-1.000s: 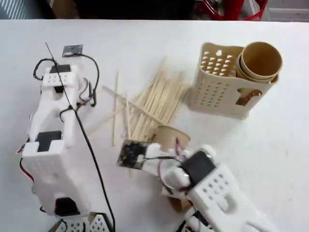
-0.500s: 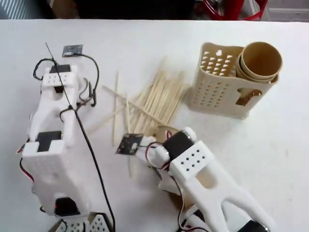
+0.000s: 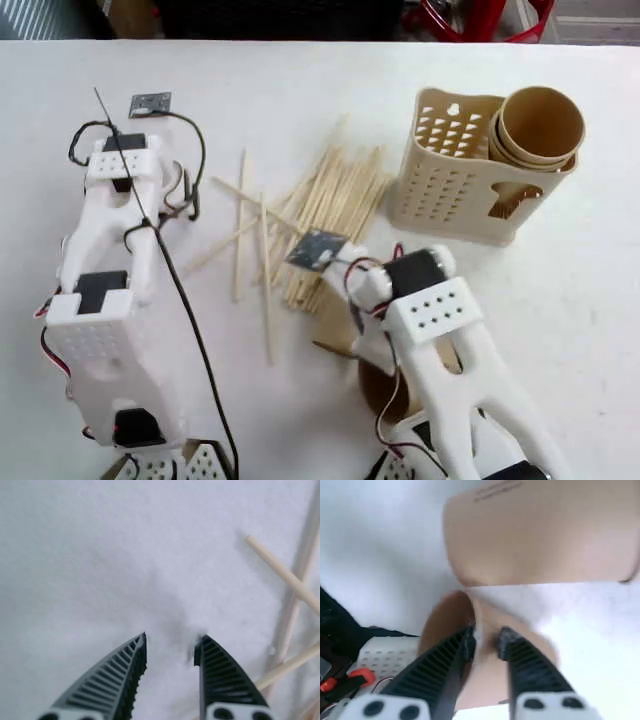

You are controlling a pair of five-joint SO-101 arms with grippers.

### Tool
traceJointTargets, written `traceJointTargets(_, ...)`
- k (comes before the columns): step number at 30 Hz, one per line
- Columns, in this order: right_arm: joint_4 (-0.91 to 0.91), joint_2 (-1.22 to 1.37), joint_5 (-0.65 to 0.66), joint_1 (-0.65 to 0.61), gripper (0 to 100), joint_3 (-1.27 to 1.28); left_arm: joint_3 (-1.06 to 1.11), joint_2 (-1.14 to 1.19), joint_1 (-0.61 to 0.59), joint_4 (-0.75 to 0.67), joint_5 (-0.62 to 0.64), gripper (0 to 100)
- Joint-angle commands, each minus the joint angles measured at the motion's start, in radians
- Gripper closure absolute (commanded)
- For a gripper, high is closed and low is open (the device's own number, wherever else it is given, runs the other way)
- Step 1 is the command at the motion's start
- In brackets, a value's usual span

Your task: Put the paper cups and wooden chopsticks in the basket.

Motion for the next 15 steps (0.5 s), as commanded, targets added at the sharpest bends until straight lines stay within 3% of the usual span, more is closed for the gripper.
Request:
traceJointTargets(1, -0.024, 0.002, 0.114, 0.133, 98.0, -0.031, -0.008, -0.056, -0.010, -0.008, 0.005, 83)
traceJointTargets(11, -0.076, -0.007, 0.315, 0.607, 98.1, -0.135, -0.008, -0.056, -0.010, -0.012, 0.005, 83)
traceJointTargets(15, -0.082, -0.008, 0.318, 0.734, 98.1, -0.204, -0.008, -0.056, -0.007, -0.012, 0.005, 83)
